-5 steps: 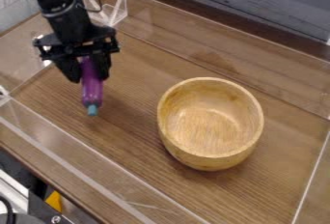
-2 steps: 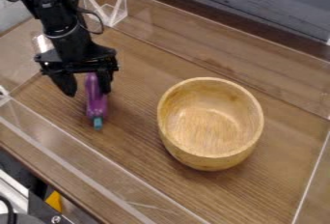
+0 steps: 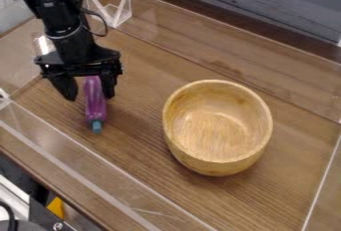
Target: Remove the purple eggplant from inside the brown bowl and put it on the table
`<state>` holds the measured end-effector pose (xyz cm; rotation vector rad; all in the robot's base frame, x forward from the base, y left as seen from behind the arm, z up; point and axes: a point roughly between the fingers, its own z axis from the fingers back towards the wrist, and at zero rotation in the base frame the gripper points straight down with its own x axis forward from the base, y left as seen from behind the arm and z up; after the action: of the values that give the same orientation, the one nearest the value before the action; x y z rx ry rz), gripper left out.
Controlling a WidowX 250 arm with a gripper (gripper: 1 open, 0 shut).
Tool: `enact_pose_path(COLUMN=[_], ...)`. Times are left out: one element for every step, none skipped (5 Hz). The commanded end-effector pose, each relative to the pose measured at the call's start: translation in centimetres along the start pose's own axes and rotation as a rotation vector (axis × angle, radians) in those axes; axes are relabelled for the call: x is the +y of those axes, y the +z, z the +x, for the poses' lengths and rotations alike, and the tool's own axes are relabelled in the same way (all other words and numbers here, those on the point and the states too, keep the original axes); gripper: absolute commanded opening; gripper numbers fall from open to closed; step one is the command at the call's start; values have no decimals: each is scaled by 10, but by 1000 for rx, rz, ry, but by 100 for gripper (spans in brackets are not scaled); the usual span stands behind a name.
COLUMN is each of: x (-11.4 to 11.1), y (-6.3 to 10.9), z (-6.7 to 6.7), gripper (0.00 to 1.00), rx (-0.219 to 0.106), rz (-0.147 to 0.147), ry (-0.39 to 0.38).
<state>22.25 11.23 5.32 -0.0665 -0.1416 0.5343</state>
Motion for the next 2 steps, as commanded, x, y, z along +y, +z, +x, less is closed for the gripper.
enact_pose_path(x=[-4,-6], y=[18,22], z=[13,15], gripper=[100,100], rx=[-67,-73], rz=[5,5], ry=[-16,-19])
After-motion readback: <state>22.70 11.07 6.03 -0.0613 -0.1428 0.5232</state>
